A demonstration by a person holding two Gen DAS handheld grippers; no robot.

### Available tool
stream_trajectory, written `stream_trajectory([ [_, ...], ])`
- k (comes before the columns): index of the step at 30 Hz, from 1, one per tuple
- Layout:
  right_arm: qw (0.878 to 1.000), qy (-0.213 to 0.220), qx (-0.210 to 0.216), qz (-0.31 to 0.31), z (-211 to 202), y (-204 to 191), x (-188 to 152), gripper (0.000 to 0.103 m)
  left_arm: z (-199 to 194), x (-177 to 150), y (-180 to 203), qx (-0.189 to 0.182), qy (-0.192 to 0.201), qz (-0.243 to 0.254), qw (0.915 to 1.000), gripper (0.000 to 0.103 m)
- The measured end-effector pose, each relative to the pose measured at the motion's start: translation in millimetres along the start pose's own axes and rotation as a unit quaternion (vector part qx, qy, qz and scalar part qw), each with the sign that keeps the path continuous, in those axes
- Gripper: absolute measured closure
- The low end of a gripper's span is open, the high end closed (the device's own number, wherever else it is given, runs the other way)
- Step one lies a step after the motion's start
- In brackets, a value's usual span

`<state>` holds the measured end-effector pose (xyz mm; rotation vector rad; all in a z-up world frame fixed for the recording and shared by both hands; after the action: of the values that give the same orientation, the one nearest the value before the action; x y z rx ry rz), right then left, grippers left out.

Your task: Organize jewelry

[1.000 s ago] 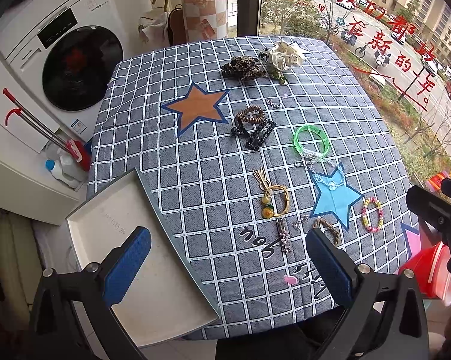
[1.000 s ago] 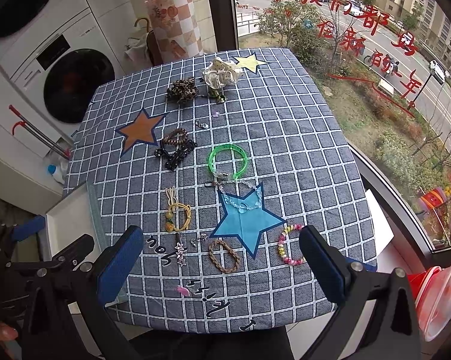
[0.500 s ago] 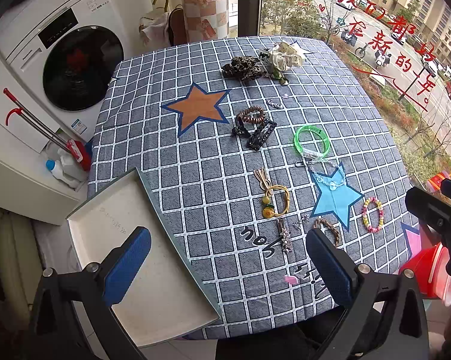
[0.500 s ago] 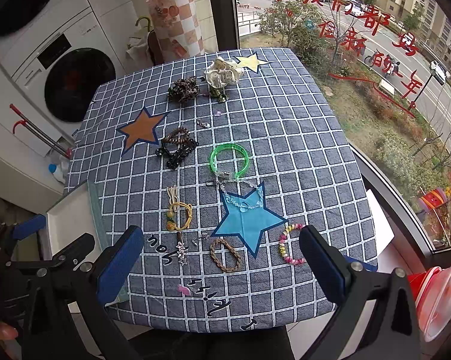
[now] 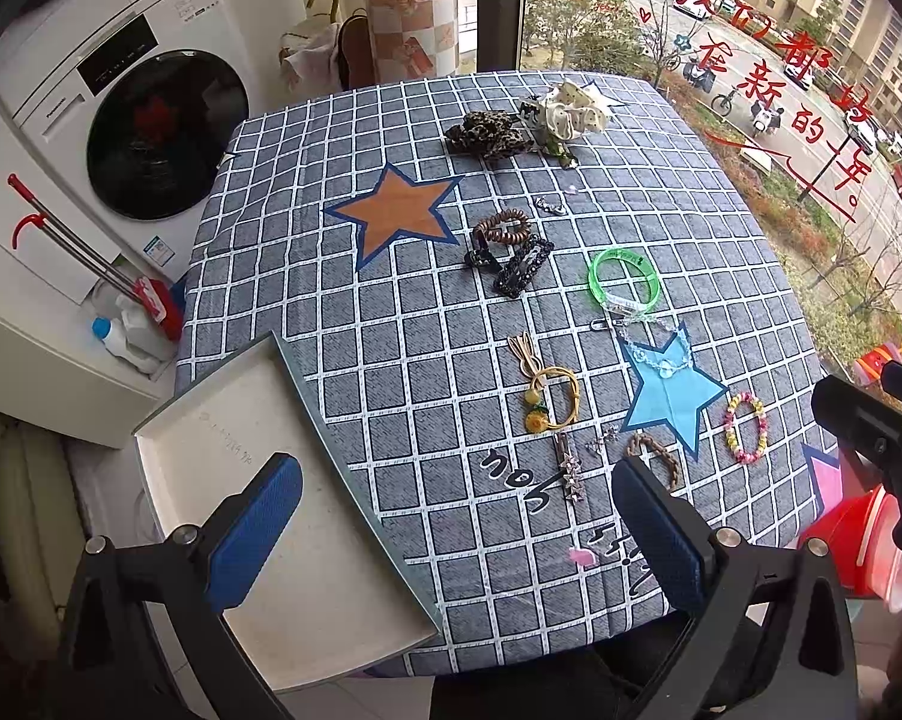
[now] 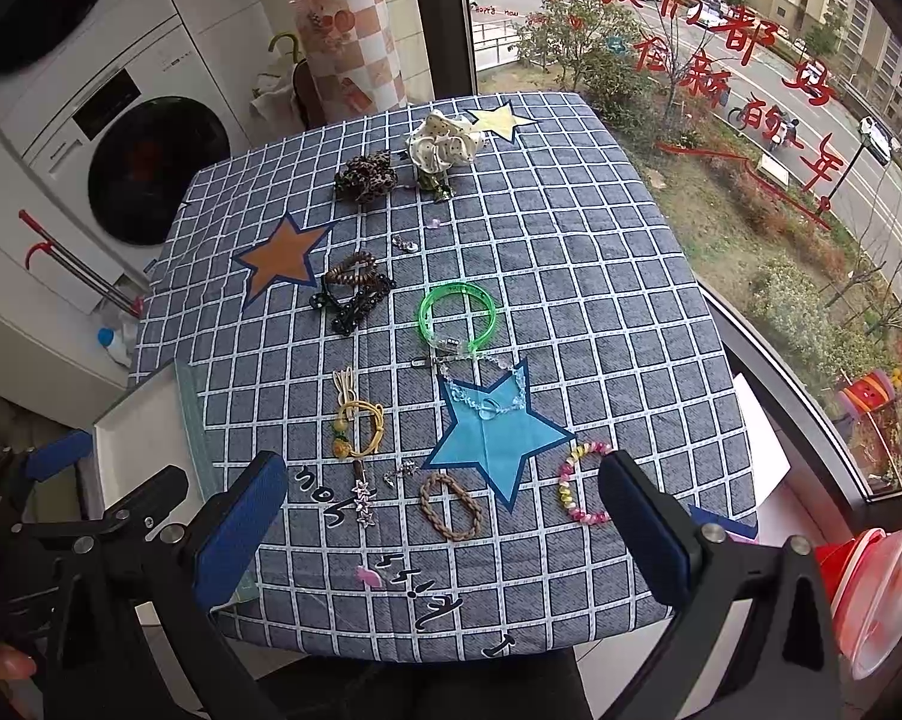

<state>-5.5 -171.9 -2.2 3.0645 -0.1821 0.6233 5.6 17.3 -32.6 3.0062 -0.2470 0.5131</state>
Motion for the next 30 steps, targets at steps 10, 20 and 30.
stream_trajectory([
  [10, 1.000, -0.005, 0.001, 0.000, 1.7, 4.4, -4.3, 0.000, -1.6, -6.8, -1.5, 0.004, -0.004, -0.002, 1.0000, 0.000],
  [20, 1.000, -0.012, 0.002, 0.009, 3.9, 9.1, -7.4, 0.000, 1.7, -10.0, 2.1, 0.005, -0.008, -0.002, 1.0000, 0.000],
  [30, 1.000, -0.020, 0.003, 0.014, 9.0, 13.4, -10.4, 0.000, 7.3, -9.4, 6.0, 0.001, -0.017, -0.002, 0.9999, 0.000],
])
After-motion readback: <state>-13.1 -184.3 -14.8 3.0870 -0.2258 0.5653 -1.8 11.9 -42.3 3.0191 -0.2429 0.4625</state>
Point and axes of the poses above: each gripper's, at about its wrist camera, not at the fingertips, and z roughly the way its jaws point, y to its right, x to its top, the point moved 5 cm from there along z, roughly the way its jaws point, and after that the axes turned 4 degrees about -x, right-handed, at the moved point
